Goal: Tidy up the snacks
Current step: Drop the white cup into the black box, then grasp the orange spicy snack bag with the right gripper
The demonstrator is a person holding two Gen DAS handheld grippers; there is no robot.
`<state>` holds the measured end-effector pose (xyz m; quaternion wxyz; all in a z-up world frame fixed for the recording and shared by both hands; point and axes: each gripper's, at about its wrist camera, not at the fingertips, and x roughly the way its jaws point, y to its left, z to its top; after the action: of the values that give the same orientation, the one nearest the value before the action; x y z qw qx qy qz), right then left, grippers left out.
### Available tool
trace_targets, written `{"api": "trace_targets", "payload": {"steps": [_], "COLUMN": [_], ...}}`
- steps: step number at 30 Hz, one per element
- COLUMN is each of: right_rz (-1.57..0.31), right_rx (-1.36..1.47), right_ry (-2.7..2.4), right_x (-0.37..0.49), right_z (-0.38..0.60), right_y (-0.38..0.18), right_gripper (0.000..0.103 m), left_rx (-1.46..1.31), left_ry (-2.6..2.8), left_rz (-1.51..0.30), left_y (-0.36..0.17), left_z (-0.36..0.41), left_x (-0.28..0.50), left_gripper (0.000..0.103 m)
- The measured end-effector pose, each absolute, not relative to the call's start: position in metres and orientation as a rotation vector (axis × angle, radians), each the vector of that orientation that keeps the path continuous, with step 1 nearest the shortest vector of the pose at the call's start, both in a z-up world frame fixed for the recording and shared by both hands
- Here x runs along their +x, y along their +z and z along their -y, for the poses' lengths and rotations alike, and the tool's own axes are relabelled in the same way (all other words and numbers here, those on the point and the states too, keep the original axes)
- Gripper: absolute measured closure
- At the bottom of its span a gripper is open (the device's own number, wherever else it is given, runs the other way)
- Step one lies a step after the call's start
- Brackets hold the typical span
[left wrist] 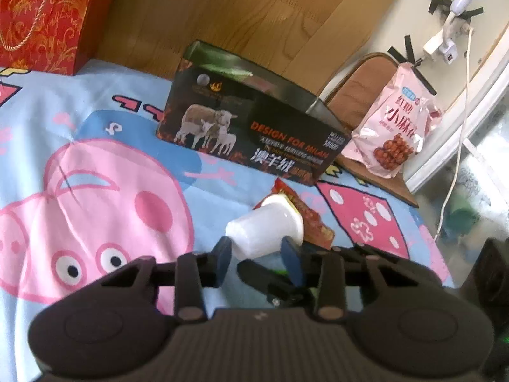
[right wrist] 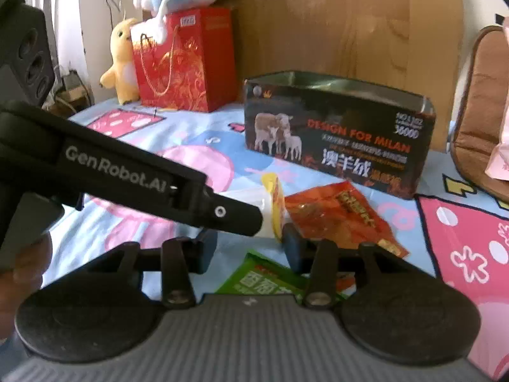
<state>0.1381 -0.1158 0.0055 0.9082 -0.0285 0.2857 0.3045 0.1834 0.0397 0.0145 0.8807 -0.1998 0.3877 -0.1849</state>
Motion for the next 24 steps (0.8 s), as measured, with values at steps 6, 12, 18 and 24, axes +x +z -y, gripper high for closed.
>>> {"api": "trace_targets", "payload": {"steps": [6, 12, 18, 24], "right_rz": [-0.472, -0.370, -0.398, -0.424], "right_rx": [-0.022, 0.022, 0.069, 0.246], "right_ry": [0.558, 0.471, 0.452, 0.433], "right_x": [0.135, 0.170, 0.233, 0.196], "right_z": [0.125, 0.139, 0.136, 0.213], "right_y": [0.022, 0.055, 0.069, 0.051], "right_gripper": [0.068, 0.068, 0.058, 0.058], "left_rx": [-0.406, -0.318, -0.366, -0.367], "left_ry": [-0.429, -0.438, -0.314, -0.381], "left_rz": [-0.757, -0.627, -0.613, -0.630], "left_y": [0.045, 0.087, 0.096, 0.072], "left_z": [-0.033, -0.007, -0.019, -0.035], "left_x": [0.198, 0.233, 0.273, 0.238], "left_gripper": [0.070, 0.064, 0.058, 0.055]}}
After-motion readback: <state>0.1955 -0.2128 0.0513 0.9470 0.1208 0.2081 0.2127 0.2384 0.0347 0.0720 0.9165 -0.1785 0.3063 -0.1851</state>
